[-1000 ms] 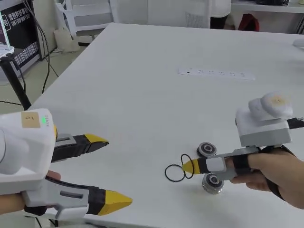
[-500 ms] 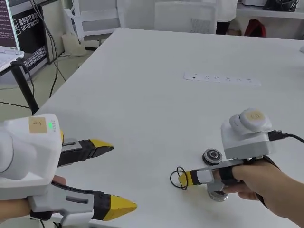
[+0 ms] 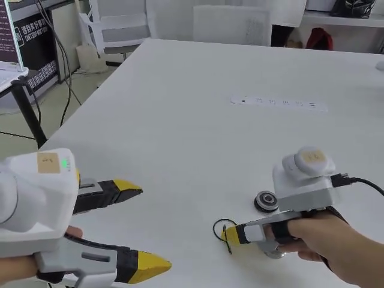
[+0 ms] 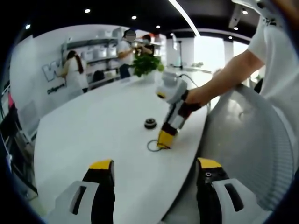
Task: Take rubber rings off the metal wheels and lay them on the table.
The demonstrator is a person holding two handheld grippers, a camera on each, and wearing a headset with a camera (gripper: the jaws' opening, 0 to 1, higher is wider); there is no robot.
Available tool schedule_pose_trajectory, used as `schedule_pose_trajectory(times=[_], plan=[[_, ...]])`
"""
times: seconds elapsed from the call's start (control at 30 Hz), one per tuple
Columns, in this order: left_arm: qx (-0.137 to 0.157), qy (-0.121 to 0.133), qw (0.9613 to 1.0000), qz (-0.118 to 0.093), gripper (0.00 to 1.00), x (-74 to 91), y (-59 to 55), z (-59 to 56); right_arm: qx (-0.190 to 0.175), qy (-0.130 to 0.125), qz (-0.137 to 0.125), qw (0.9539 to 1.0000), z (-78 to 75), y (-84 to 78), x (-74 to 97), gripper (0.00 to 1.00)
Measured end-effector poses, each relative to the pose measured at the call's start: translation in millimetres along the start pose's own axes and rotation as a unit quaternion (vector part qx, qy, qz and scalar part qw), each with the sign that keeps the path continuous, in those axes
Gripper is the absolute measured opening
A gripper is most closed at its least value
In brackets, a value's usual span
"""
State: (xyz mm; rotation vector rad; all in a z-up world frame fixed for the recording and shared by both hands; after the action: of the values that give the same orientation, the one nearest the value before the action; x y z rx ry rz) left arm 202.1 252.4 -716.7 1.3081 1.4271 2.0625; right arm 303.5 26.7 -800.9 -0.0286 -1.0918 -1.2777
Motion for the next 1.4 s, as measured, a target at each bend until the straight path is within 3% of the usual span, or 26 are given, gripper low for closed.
schedule_pose_trajectory(times=[0.27,0.47,0.57,0.67,0.97,1.17,1.4], plan=[[0.000,0.001,1.0000,0.002,0.72,-0.5,-0.8,-0.2,0.002,0.000,-0.009,1.0000,0.6,3.3,5.3,0.05],[0.008,0.002,1.0000,0.005,0.72,-1.2,-3.9,2.1,0.014,-0.002,-0.015,0.9998,-3.9,7.1,19.7,0.05],[0.009,0.003,0.9999,0.007,0.72,-2.6,-4.2,3.9,-0.018,0.017,-0.036,0.9990,-5.5,12.9,31.6,0.07],[0.012,0.002,0.9999,0.008,0.72,-4.5,-4.2,5.3,-0.013,0.016,-0.043,0.9989,-3.5,15.7,43.1,0.08],[0.011,-0.006,0.9998,0.016,0.72,-13.9,-1.7,8.5,-0.026,0.030,-0.100,0.9942,-7.9,22.7,85.7,0.12],[0.011,-0.009,0.9997,0.019,0.72,-17.5,0.4,10.5,-0.016,0.036,-0.132,0.9905,-13.1,23.8,109.6,0.18],[0.013,-0.010,0.9997,0.018,0.72,-20.3,5.5,13.4,0.019,0.034,-0.174,0.9840,-19.9,26.2,133.1,0.27]])
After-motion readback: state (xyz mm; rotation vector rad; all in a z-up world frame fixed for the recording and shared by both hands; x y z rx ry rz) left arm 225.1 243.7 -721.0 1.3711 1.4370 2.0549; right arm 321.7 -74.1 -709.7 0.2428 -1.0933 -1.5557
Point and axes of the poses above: the centre of the closed fingertips' face, and the gripper's own axes: x roughly backward along the fingers, z roughly to its left, y roughly out of its top, the point moved 10 cm from there along x, roughly backward along the fingers, and after that the axes turned 3 degrees about -x, right-handed, at the moved point
